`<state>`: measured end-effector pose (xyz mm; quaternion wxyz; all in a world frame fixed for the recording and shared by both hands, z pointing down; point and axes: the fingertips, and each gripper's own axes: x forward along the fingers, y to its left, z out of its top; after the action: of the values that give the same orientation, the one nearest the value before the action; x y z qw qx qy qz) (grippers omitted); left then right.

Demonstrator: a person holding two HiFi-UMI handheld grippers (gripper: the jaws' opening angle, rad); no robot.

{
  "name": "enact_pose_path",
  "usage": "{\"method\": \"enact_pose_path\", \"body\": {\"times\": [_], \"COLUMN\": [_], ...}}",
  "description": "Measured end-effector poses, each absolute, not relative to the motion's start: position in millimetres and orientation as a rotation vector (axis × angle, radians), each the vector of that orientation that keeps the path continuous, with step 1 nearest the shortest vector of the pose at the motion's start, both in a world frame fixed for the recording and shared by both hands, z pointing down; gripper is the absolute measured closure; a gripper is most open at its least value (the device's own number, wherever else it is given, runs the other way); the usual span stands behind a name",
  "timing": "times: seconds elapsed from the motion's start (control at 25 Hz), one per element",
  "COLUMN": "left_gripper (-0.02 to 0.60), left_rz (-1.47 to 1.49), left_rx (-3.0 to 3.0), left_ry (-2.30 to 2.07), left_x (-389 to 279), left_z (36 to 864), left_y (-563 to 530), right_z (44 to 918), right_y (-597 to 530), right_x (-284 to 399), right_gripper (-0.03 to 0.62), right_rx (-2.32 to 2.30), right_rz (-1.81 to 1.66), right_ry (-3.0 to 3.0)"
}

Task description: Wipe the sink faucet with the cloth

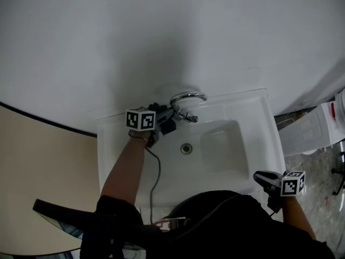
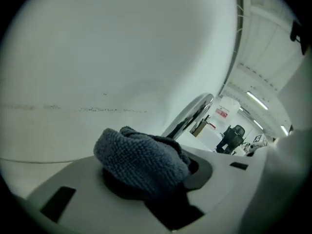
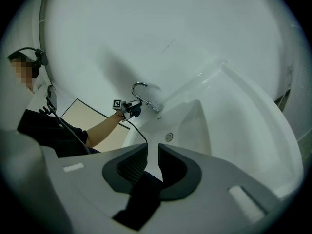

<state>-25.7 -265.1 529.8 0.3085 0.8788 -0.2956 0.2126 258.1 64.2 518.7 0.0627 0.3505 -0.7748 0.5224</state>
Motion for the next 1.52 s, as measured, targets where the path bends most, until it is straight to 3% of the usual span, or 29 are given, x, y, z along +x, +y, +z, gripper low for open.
{"method": "enact_pose_path", "body": {"times": [0.16,0.44,0.72,1.08,1.52], "left_gripper": [0.436,0.436,0.436,0.436,0.449], "left_rz": [0.539,-0.247,-0.494,-0.194,0.375], "left_rx": [2.261,2.107,1.990,2.437,2.794], "left_ry": [-0.718,-0.981,-1.159,-1.057,-0.993], "left_x": [-22,-56,-22,6,53], "left_z": [534,456,456,424,406], "left_y": [-269,-307,-321,-298,-278], "right_z": [525,521,518,521,516], "right_y": [56,54,56,58,57], "right_x": [255,251,244,248,234], "right_gripper": [0.526,0.526,0.526,0.526,0.526], "right_rx": [1.054,1.043,1.024,1.026,0.974], "right_rz": [1.593,1.597,1.594,1.605,1.580], "right_ry": [-2.348,-2.370,-2.381,-2.387,-2.390]}}
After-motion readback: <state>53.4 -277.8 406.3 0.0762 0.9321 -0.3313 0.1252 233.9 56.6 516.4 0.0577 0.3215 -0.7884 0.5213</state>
